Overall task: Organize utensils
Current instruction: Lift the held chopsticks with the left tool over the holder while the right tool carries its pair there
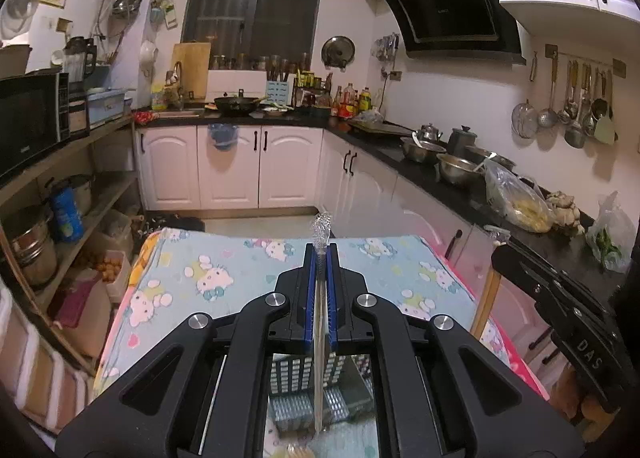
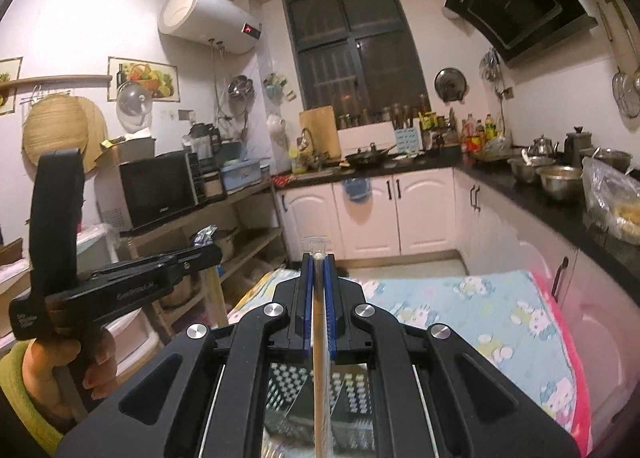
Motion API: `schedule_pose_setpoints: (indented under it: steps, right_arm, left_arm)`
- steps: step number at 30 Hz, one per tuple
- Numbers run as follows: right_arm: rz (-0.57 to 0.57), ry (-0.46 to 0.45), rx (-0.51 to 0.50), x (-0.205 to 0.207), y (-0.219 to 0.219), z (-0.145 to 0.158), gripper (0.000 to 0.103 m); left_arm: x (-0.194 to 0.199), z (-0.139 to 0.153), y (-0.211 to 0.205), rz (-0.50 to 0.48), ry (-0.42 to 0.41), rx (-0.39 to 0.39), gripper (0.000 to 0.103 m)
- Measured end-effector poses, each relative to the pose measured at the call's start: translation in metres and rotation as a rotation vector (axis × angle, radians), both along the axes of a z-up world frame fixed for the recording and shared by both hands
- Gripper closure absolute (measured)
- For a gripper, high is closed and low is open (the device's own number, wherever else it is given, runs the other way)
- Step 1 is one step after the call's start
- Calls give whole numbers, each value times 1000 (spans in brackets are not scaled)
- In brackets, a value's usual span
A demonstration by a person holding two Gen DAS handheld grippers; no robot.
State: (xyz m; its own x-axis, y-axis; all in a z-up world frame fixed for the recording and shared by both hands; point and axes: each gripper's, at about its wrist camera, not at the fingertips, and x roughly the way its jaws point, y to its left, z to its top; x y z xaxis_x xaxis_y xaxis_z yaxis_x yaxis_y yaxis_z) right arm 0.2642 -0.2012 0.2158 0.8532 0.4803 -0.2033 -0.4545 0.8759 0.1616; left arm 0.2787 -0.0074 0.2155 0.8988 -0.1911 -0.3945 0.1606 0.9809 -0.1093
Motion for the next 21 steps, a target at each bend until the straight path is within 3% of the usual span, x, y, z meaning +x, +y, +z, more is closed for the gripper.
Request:
schedule_pose_setpoints:
  steps: [11,21]
  right_arm:
    - [-45,-17,0,37,12,-12,97]
    - [-101,-52,2,52,13,-46,97]
  left_arm:
    - [24,-19,8,38,-25,-30,102]
    - [34,-46,16,93,-57,-37,102]
